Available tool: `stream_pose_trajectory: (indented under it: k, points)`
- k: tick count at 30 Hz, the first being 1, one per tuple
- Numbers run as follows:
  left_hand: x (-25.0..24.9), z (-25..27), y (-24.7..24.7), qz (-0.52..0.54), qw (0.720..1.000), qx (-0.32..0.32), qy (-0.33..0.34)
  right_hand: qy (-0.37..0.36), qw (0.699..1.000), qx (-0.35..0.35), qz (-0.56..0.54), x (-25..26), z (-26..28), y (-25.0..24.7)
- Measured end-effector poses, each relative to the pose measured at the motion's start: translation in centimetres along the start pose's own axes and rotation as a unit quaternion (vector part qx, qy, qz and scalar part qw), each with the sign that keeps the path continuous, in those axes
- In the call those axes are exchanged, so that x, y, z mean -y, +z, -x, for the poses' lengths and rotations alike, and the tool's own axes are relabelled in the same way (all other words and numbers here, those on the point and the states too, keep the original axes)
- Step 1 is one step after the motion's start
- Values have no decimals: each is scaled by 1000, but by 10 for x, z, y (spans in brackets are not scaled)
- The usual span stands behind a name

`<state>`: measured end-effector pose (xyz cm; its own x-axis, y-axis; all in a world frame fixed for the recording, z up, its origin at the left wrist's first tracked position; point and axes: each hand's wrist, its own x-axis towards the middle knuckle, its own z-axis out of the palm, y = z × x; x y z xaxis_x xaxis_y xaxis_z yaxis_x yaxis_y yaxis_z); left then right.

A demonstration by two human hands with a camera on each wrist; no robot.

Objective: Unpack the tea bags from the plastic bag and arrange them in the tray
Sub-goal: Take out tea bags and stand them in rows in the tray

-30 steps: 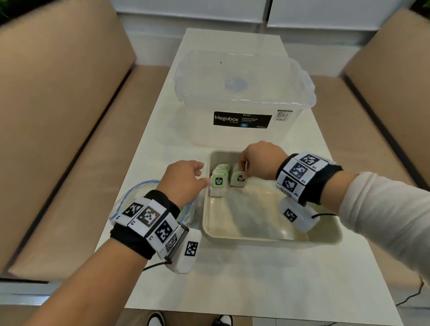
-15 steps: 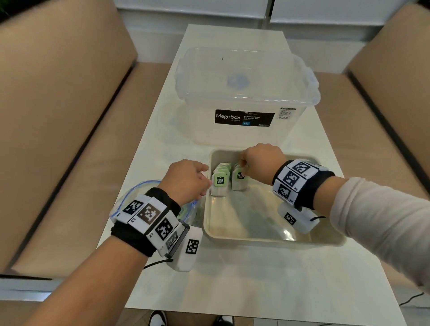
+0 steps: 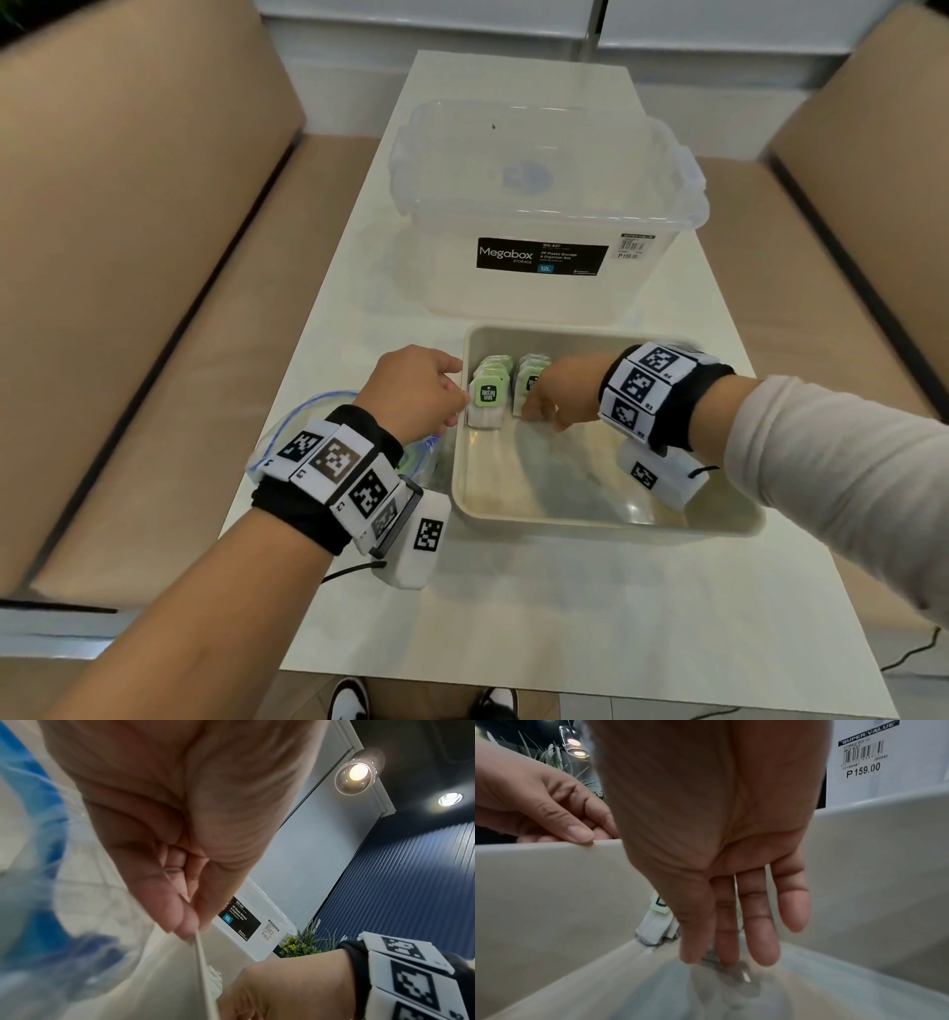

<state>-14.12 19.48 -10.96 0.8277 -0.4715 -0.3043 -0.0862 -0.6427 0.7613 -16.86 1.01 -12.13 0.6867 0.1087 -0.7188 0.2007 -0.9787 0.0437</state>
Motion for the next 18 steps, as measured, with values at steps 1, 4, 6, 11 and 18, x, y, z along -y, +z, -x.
stream_pose_trajectory:
  k: [1,4,6,11,18]
  points:
    - [0,0,0,-2,1000,-2,2,-3,1000,-2,1,0,-1,0]
    - [2,0,1,-9,1000,-7,9,0,1000,-7,-2,0,-3,1]
    - [1,1,1,-7,1000,-8,11,6,1000,-7,-8,-1,-3,1]
    - [3,9,-25,8,998,-47,49,27,995,-87,-45,4,13,-9]
    - [30,44,-94,-161,976,-125,81,-4,924,-322,-204,57,59,-58]
